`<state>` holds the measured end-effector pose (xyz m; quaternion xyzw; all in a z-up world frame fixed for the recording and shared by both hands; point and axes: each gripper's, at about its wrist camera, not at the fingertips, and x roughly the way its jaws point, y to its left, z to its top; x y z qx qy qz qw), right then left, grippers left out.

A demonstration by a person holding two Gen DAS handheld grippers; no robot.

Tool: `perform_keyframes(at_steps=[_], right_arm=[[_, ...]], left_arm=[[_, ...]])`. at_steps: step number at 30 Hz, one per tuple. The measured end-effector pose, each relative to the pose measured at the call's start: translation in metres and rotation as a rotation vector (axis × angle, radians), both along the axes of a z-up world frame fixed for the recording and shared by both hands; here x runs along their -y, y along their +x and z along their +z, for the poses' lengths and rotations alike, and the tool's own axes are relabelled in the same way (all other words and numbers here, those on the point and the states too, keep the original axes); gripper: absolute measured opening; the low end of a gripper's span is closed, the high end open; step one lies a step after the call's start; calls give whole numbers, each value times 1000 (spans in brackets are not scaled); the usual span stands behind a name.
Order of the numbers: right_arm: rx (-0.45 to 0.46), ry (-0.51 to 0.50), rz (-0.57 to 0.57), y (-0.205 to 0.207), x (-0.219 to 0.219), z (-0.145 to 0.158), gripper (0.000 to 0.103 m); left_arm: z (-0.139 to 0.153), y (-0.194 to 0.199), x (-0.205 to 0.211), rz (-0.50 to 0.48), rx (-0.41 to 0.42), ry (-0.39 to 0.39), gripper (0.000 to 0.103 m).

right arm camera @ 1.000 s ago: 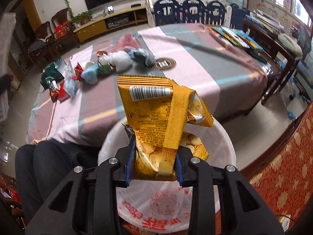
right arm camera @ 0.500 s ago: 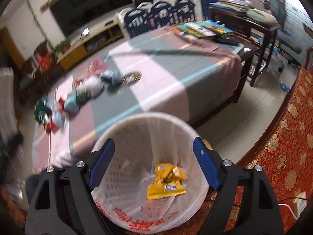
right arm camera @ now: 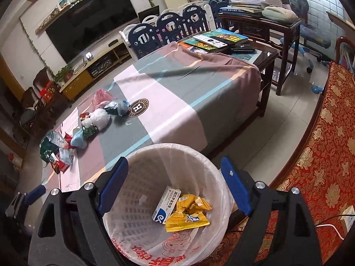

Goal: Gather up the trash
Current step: 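Grasp the green snack bag with left tool while right tool grasps the clear plastic bag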

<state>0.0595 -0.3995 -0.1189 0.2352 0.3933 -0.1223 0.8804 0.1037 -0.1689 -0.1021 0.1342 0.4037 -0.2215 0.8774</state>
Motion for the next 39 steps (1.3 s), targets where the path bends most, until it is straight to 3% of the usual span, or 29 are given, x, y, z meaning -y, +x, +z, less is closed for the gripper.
perform_keyframes(at_steps=[2,5,9,15,20,23,25,27,31,36,39], right_arm=[[-6,-11,12,3,-5,-1,84],[-20,-28,33,11,-14,-6,84],[-60,-38,65,26,-27,-19,84],[-123,-48,120,59,-55,-38,84],[-144,-44,208,99,-99,-43,84],[-142,-48,257,118,-124,-44,84],[-139,-57,290,130,-141,-44,84],[-127,-54,326,143,-159,-44,84],[-69,-42,414,175,-206,-40,84],[-1,-102,568,224,-286,-39,84],[-19,-134,626,259,-331,-47,84]], left_arm=[[-4,15,-23,94,0,-7,95],[-15,45,-70,248,-32,-17,84],[-30,86,-140,417,-41,-44,84],[-56,178,-253,706,-64,-119,84],[-80,247,-293,760,-63,-94,84],[-97,272,-304,746,-102,-125,84],[-107,284,-304,732,-119,-115,71],[-116,291,-305,708,-158,-88,26],[-110,273,-310,708,-142,-149,20],[-86,208,-309,735,-39,-190,20],[-87,167,-321,781,-51,-263,20]])
